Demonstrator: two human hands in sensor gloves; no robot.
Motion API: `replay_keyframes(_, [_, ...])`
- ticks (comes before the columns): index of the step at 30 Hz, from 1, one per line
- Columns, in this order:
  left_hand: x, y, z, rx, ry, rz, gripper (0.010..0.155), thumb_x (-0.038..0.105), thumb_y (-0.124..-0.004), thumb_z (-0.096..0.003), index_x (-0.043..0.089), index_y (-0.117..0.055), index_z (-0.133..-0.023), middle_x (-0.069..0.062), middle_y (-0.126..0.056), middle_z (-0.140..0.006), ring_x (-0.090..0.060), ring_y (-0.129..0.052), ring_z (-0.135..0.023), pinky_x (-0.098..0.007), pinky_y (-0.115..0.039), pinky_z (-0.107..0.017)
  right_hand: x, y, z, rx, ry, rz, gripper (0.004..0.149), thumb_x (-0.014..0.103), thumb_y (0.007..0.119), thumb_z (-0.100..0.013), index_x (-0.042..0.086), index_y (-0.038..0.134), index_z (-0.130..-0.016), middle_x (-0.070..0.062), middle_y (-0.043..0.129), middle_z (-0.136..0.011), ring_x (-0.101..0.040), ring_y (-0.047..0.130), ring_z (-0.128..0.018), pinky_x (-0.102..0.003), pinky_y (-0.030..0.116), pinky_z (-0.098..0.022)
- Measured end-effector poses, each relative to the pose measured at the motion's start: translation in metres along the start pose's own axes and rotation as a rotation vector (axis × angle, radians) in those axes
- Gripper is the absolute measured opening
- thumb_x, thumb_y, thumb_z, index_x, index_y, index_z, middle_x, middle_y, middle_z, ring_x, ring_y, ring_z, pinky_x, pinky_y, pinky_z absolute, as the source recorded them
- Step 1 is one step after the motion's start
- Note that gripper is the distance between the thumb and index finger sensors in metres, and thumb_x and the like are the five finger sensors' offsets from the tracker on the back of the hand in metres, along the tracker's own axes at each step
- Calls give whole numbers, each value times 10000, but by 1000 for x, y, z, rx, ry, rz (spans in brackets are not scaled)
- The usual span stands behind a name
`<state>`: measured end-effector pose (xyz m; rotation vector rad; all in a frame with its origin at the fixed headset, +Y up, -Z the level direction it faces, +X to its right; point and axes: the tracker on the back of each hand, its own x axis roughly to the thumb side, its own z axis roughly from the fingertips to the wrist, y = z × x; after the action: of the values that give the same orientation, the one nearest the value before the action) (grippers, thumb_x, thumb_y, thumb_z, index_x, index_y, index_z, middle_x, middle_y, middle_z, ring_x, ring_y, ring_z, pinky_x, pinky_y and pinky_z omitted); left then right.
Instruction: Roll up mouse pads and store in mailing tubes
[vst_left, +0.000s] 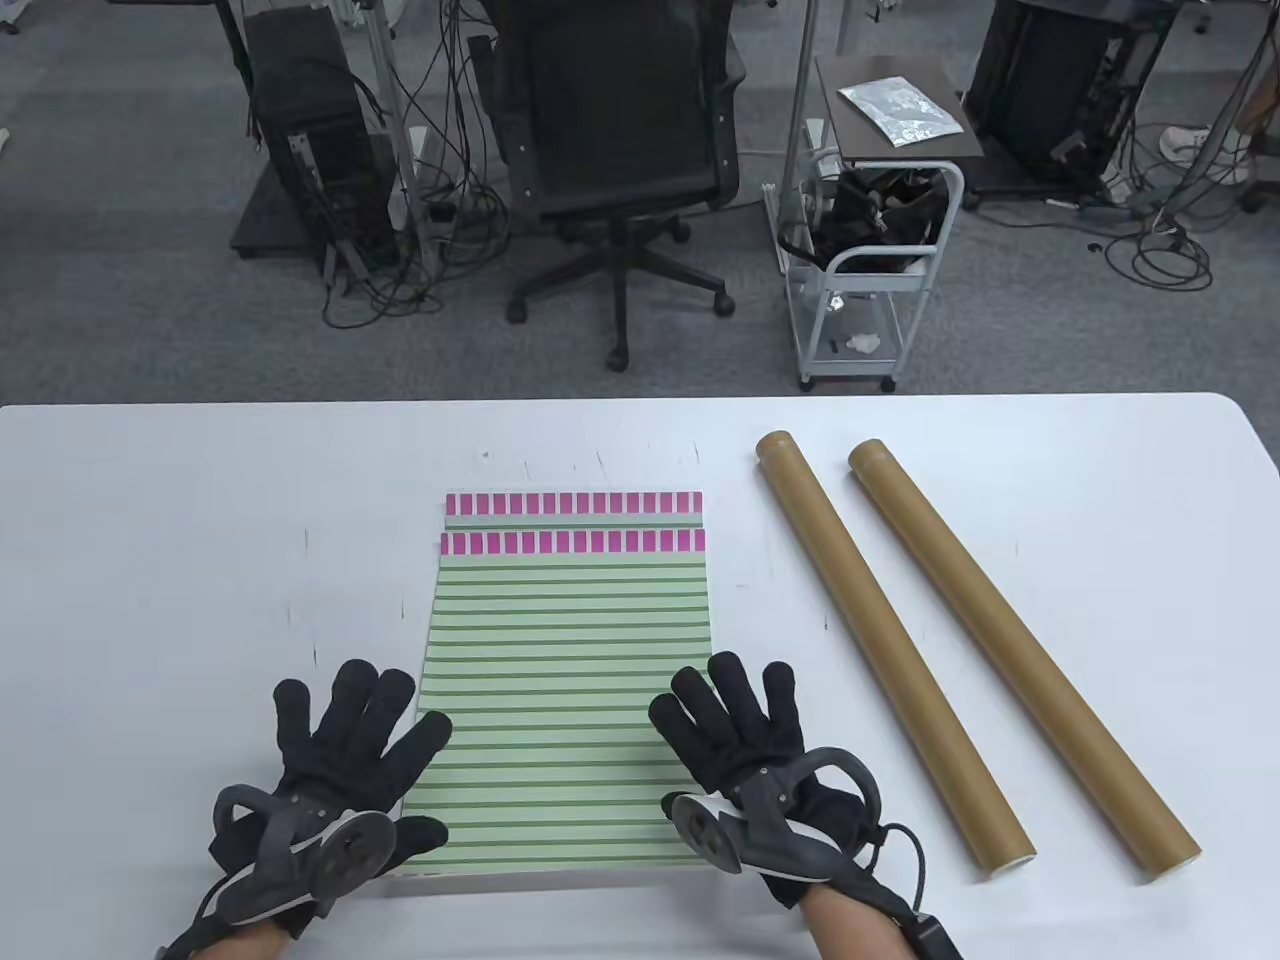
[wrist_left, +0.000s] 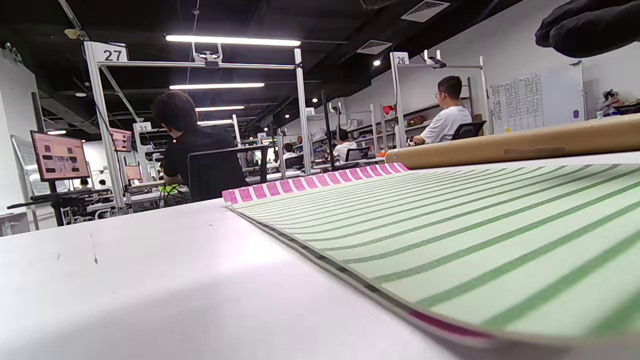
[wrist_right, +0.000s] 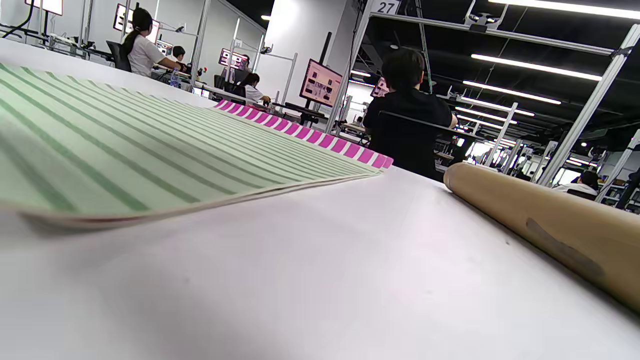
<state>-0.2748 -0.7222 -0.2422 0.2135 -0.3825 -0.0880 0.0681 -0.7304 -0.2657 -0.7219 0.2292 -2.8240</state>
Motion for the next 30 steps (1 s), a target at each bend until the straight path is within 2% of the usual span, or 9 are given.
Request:
replay_keyframes(9, [-1,-1,-1,-10,10,2,921,807,-425,-246,460,-370,-1097,53,-40,-1221,-310,-12,-1166,-721,-79,-782,-2,3,-1,3,14,-2,847,644,502,-426,305,122,-1103,-11,22,-1183,-375,-57,-1062,-656,-30,-703])
replay_keyframes(14, [-2,-2,-1,-22,16,8,925,811,-427,-245,460,-366,-1099,50,-41,-1222,-312,-12,-1167,-720,-84,-784,-19,2,-4,6,90,6,860,649,512,-424,298,118,-1102,-24,41,-1186,-410,-12,-1068,-675,24,-715])
replay_keyframes(17, [-3,-4,-5,-41,14,7,924,811,-431,-245,467,-355,-1099,58,-33,-1221,-306,-4,-1168,-717,-77,-786,-42,0,-5,43,211,6,874,644,491,-436,234,86,-1092,-85,203,-1204,-522,200,-1063,-716,225,-729])
replay_keyframes(20, [-6,-6,-6,-52,36,-2,926,814,-428,-244,470,-346,-1099,58,-32,-1220,-306,-5,-1168,-717,-82,-787,-72,4,2,64,372,-56,886,634,509,-439,211,77,-1086,-108,200,-1196,-546,210,-1049,-719,247,-727])
replay_keyframes(24, [-5,-7,-5,-61,45,5,926,815,-430,-244,467,-352,-1099,55,-37,-1222,-308,-13,-1169,-717,-90,-790,-103,13,13,122,540,-14,982,627,624,-416,149,92,-1090,-156,250,-1185,-596,277,-1023,-733,339,-715])
replay_keyframes(26, [-5,-8,-5,-68,55,-6,927,816,-430,-247,463,-357,-1100,51,-43,-1222,-310,-25,-1171,-713,-107,-798,-122,20,22,204,644,-37,1038,631,679,-389,180,41,-1073,-201,279,-1178,-655,457,-974,-739,546,-663])
replay_keyframes(28, [-7,-10,-6,-81,63,-6,926,817,-430,-249,460,-362,-1101,49,-48,-1223,-313,-32,-1172,-713,-113,-799,-142,31,35,317,753,-153,1068,616,705,-401,211,-43,-1047,-227,213,-1173,-676,459,-961,-744,568,-647])
replay_keyframes(30, [-8,-12,-6,-92,71,5,928,818,-436,-248,460,-364,-1101,49,-55,-1224,-313,-40,-1174,-712,-119,-801,-154,40,46,345,824,-225,1079,603,724,-403,191,-34,-1052,-244,247,-1164,-660,508,-948,-725,602,-633])
